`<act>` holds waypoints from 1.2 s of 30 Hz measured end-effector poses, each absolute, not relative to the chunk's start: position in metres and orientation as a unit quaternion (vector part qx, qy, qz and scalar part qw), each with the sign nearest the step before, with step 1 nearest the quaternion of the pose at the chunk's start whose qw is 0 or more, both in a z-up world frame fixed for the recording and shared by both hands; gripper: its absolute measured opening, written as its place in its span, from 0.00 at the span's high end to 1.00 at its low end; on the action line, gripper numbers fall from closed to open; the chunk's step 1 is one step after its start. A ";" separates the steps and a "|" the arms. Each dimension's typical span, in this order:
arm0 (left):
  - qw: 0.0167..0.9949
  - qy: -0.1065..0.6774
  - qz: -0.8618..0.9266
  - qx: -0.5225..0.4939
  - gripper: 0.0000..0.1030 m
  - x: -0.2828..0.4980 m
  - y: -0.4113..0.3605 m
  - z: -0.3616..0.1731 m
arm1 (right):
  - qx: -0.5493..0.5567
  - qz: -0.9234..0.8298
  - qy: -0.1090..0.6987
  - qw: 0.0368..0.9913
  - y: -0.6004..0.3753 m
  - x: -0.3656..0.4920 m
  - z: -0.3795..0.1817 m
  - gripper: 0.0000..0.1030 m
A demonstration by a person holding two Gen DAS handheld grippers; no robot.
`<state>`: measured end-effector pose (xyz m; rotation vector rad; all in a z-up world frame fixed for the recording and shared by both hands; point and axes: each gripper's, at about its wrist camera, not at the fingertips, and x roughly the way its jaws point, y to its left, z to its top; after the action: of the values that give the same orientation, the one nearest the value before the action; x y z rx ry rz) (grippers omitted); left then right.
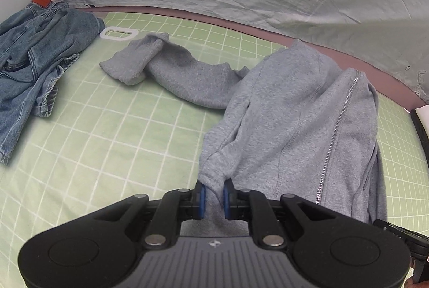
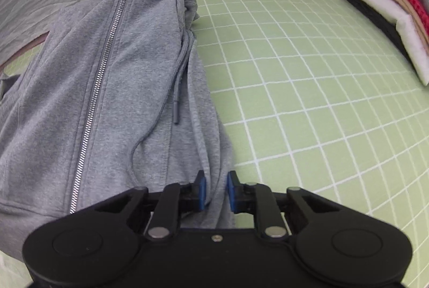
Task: Fold clothes
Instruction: 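Lift and shake the hoodie with both tools, spreading it flat on the mat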
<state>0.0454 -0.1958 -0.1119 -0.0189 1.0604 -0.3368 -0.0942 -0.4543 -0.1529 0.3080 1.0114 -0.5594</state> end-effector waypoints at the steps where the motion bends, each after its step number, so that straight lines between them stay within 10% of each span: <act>1: 0.849 0.505 -0.157 -0.008 0.86 0.046 -0.196 -0.113 | 0.133 -0.272 0.472 0.828 -0.458 -0.099 -0.153 0.91; 16: 0.839 0.527 -0.136 -0.008 0.86 0.047 -0.191 -0.126 | -0.039 -0.428 0.320 0.844 -0.592 -0.112 -0.078 0.93; 19: 0.837 0.530 -0.135 -0.013 0.85 0.047 -0.189 -0.127 | -0.008 -0.412 0.342 0.845 -0.584 -0.108 -0.094 0.55; 31: 0.828 0.543 -0.142 -0.021 0.85 0.053 -0.188 -0.136 | 0.333 -0.216 0.409 0.822 -0.507 -0.122 -0.183 0.42; 33: 0.828 0.541 -0.146 -0.029 0.85 0.051 -0.185 -0.134 | 0.334 -0.216 0.422 0.815 -0.499 -0.119 -0.189 0.43; 36: 0.830 0.534 -0.155 -0.035 0.85 0.045 -0.183 -0.127 | 0.376 -0.189 0.415 0.807 -0.502 -0.124 -0.198 0.77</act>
<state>0.0454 -0.1827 -0.1272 -0.0733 1.1339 -0.3282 -0.1240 -0.5016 -0.1975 0.8046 0.8872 -0.4033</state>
